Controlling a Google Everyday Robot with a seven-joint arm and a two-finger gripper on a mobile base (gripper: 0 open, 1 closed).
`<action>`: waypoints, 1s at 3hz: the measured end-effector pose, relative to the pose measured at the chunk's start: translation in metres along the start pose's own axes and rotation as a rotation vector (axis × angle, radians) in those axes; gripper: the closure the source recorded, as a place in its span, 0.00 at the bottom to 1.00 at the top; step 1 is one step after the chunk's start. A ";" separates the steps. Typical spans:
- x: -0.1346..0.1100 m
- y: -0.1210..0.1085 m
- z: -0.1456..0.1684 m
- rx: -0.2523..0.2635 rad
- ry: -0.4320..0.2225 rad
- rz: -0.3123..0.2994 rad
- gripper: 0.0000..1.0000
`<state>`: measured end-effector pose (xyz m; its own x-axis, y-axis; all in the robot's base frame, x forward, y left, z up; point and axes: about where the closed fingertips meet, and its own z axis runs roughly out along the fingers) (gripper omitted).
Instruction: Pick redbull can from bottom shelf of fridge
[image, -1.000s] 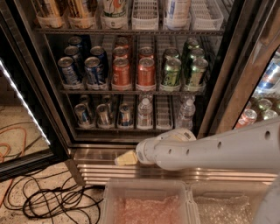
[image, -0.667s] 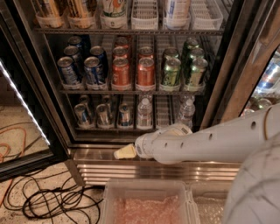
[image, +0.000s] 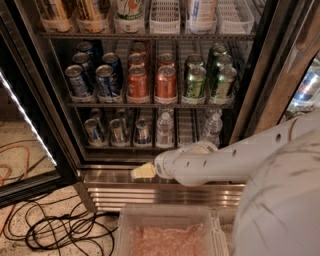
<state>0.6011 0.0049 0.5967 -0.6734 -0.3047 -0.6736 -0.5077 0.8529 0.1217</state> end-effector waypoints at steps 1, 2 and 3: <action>-0.016 -0.001 0.029 0.002 -0.048 0.011 0.00; -0.020 0.006 0.057 -0.001 -0.064 0.027 0.00; -0.022 0.009 0.073 0.001 -0.080 0.042 0.16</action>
Offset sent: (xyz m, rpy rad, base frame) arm 0.0535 0.0641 -0.0529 0.0681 -0.0522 -0.0461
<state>0.6507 0.0505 0.5591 -0.6491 -0.2336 -0.7239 -0.4789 0.8649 0.1503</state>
